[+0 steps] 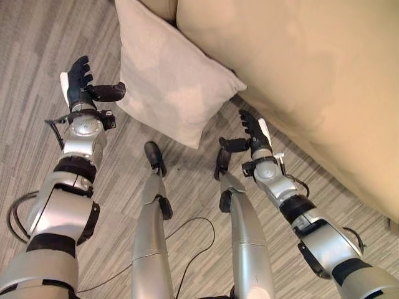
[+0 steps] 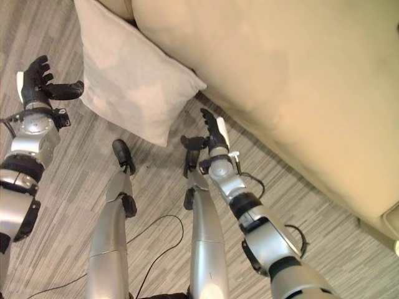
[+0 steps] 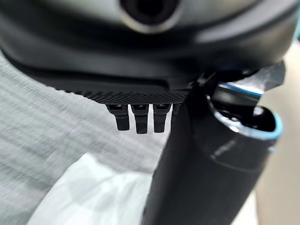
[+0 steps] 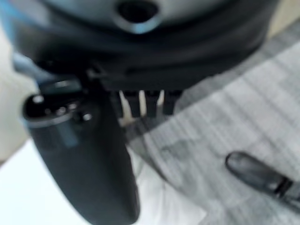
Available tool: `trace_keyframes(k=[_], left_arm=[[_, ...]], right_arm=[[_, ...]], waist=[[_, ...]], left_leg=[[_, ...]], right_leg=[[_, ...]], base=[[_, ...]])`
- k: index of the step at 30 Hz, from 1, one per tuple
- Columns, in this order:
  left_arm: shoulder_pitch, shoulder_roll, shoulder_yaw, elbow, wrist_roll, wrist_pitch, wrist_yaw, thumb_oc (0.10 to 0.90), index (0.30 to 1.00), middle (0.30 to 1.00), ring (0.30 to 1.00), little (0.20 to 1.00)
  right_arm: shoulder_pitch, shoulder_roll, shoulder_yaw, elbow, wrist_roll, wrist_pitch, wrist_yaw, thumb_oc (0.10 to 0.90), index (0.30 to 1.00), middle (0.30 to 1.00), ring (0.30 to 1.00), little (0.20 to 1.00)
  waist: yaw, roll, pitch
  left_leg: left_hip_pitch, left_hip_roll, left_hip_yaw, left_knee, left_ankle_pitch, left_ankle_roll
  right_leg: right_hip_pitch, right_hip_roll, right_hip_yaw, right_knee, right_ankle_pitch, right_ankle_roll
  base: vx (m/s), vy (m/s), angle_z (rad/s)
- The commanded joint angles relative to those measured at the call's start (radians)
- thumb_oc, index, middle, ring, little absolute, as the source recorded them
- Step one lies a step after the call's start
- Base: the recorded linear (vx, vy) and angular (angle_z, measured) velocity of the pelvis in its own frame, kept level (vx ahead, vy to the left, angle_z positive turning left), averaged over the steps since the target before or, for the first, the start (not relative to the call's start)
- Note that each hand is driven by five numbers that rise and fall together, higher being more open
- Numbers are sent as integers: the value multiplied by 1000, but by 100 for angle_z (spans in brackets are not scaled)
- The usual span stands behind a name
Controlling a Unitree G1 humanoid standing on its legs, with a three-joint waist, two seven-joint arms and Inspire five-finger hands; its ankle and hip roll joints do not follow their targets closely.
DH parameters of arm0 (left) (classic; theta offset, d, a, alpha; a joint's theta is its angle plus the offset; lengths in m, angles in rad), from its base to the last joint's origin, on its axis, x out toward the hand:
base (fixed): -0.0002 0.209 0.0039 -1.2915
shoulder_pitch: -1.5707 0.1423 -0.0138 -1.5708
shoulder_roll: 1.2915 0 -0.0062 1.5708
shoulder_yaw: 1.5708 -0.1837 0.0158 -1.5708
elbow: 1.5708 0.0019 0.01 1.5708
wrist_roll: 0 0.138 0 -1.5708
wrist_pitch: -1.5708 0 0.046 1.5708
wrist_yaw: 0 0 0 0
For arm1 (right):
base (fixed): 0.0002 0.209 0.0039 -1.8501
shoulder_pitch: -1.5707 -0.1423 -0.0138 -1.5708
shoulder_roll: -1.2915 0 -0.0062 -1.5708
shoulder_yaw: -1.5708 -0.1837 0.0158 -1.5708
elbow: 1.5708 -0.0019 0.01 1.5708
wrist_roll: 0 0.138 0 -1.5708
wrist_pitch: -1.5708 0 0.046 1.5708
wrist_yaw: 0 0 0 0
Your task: Pick up all the scattered cushions and arrange them neatly on the sofa.
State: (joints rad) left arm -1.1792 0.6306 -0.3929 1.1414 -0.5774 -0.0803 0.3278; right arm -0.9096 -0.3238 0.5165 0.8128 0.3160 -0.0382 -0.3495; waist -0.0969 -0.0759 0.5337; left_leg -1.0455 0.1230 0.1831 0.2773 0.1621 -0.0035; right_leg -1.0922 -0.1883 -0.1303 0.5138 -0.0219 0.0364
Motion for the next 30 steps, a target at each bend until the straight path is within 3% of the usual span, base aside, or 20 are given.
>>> trace_keyframes(k=[1,8,16,22,26,29,30], left_arm=[[-75,33,48,15,12,-32,55,800,900,900,900,900],[-140,56,-16,14,24,-33,50,800,900,900,900,900],[-205,41,-55,22,13,-37,52,800,900,900,900,900],[-251,-74,-82,27,9,-54,68,800,900,900,900,900],[-294,-127,-115,37,14,-49,51,800,900,900,900,900],[-330,-191,-164,69,38,-29,19,800,900,900,900,900],[-321,-203,-161,56,2,-35,3,800,900,900,900,900]], right_arm=[[12,-2,-5,-47,63,-58,-18,800,900,900,900,900],[-92,-10,0,-22,94,-73,-34,800,900,900,900,900],[-173,16,-51,45,225,-110,-46,800,900,900,900,900],[-316,64,-39,119,330,-155,-26,800,900,900,900,900],[-382,76,-20,167,351,-145,-17,800,900,900,900,900],[-445,131,11,201,402,-134,14,800,900,900,900,900],[-459,138,20,198,409,-131,23,530,495,495,495,495]], waist=[[10,22,-15],[12,35,-31],[13,53,-64],[23,57,-89],[29,62,-99],[32,60,-119],[35,60,-122]], left_leg=[[-108,-15,-86,155,-175,-52],[-201,-25,-79,198,-186,-44],[-309,-39,-73,268,-208,-33],[-371,-51,-75,282,-206,-30],[-399,-57,-77,288,-205,-29],[-417,-64,-76,292,-204,-26],[-421,-66,-77,294,-204,-25]], right_leg=[[1,-46,72,-23,-54,65],[-111,-48,98,44,-74,65],[-221,-62,125,134,-109,65],[-280,-67,141,150,-114,68],[-308,-74,142,164,-121,69],[-327,-69,148,164,-123,66],[-331,-69,148,164,-125,65]], base=[[19,-17,6],[33,2,4],[59,17,8],[64,1,5],[47,-16,0],[30,-16,1],[35,-26,0]])
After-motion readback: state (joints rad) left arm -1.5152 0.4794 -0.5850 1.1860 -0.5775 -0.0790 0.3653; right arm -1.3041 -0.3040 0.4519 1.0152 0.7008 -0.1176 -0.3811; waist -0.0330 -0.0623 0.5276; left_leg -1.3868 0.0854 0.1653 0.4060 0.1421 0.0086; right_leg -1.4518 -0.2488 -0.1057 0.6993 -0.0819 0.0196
